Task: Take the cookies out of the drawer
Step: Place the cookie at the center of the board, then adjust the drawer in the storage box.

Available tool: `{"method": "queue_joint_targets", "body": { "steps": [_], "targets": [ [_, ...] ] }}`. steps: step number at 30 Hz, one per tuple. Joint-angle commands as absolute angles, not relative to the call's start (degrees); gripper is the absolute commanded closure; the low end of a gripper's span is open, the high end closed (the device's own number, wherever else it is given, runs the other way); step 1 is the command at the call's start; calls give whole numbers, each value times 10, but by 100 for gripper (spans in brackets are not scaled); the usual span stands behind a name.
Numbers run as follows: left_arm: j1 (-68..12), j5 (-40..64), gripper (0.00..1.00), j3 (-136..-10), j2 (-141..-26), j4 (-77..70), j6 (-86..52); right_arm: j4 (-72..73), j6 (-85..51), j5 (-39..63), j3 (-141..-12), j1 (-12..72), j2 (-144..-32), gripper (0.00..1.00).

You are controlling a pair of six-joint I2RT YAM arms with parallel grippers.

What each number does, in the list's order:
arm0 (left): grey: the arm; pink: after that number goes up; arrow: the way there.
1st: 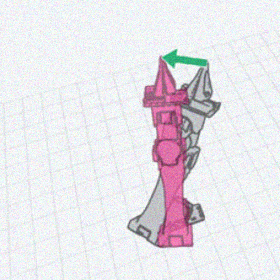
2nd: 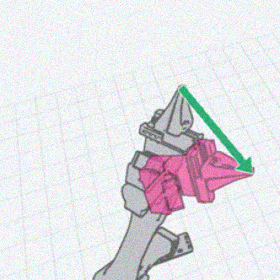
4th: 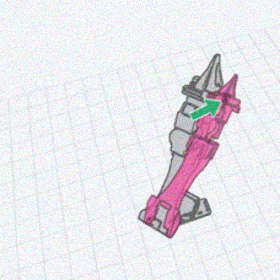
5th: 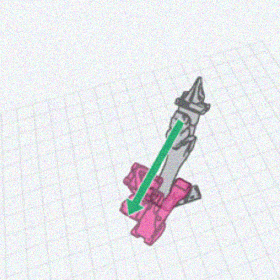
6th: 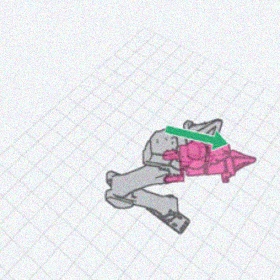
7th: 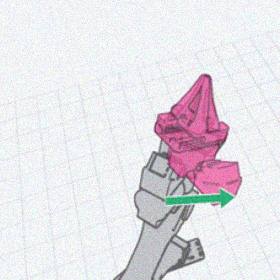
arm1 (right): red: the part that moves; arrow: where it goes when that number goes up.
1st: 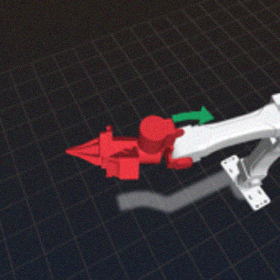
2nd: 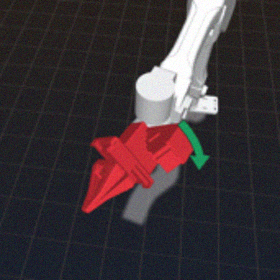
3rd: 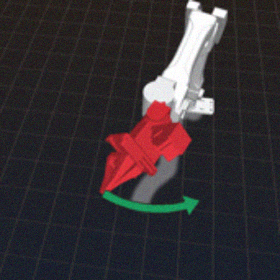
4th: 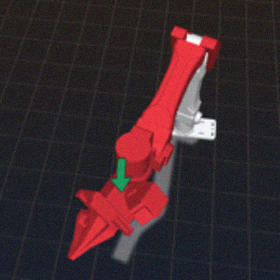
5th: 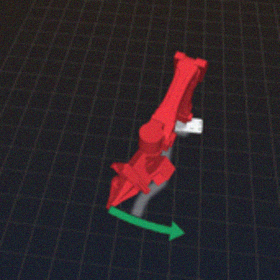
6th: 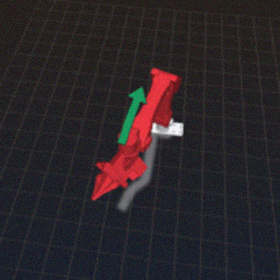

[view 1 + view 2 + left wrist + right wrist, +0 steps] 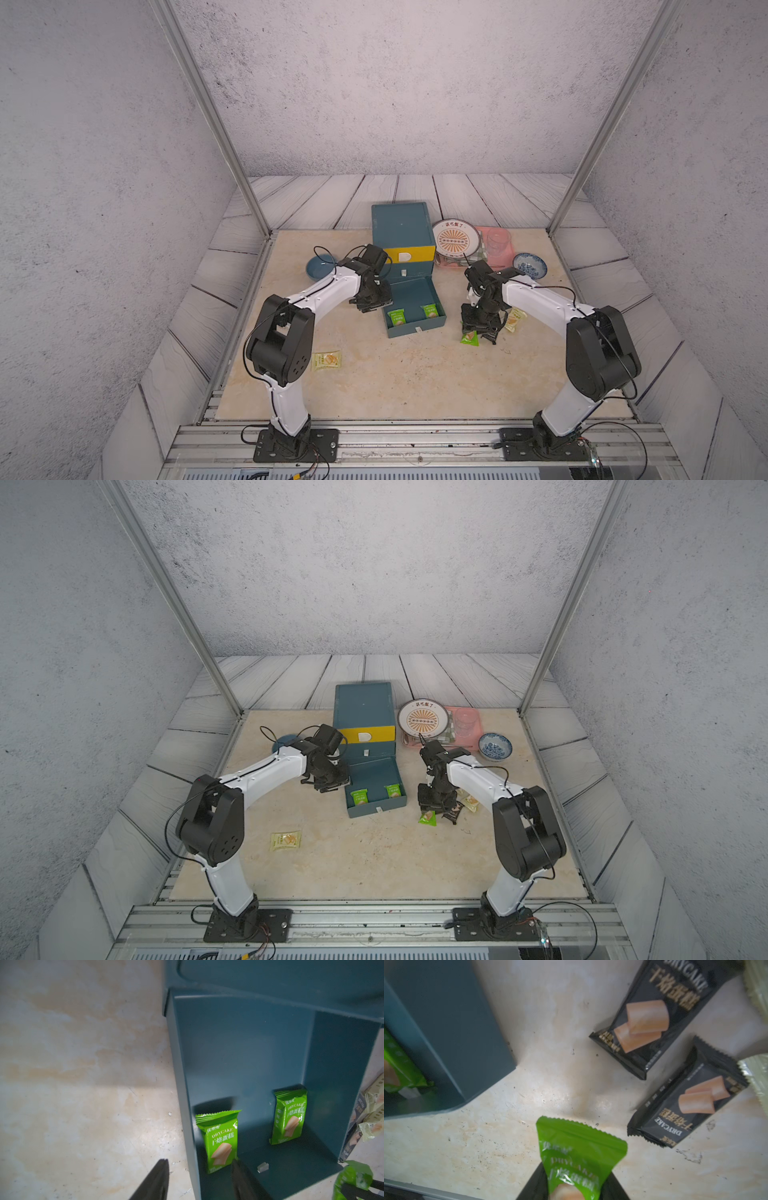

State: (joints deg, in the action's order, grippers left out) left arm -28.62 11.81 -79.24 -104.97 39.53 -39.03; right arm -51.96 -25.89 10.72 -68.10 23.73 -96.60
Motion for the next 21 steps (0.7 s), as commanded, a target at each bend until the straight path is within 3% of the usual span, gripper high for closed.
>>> {"method": "queue_joint_targets", "body": {
  "steps": [1, 9, 21],
  "targets": [
    [-280, 116, 45, -804, -1017, 410, -391, -500, -256, 126, -673, 238, -978, 56],
    [-274, 109, 41, -810, -983, 431, -395, -511, -247, 109, -698, 238, -973, 40],
    [-271, 128, 41, -794, -930, 447, -395, -526, -203, 135, -812, 260, -1004, 43]
  ]
}}
